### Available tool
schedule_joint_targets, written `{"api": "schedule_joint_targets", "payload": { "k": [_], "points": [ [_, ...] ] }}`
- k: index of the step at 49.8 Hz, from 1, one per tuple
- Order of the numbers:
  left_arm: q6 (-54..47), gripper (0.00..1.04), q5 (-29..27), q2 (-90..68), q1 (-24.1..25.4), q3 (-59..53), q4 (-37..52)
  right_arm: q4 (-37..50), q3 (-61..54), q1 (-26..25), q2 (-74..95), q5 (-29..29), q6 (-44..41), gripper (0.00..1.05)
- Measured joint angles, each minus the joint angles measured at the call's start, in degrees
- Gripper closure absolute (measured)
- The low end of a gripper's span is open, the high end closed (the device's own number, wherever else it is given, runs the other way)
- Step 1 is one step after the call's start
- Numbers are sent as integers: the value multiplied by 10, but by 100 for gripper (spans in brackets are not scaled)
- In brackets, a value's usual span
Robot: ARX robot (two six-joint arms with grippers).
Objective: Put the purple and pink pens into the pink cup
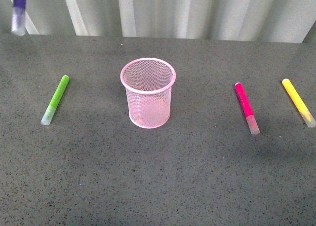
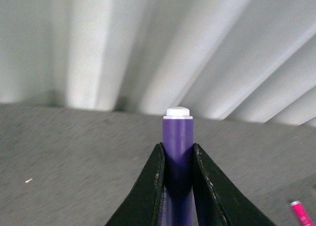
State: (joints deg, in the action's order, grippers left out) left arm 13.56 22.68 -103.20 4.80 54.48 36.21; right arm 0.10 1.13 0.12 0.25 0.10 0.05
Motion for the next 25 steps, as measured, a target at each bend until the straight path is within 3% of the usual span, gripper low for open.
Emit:
{"api": "schedule_joint_targets", "payload": {
  "k": [10,16,25],
  "points": [
    [98,92,-112,11,-138,-95,187,0,0,0,0,0,0,7],
    [103,92,-178,-19,-205,-108,242,0,0,0,0,0,0,7],
    [113,92,-218,-66,-237,-90,260,0,0,0,0,0,0,7]
  ]
}}
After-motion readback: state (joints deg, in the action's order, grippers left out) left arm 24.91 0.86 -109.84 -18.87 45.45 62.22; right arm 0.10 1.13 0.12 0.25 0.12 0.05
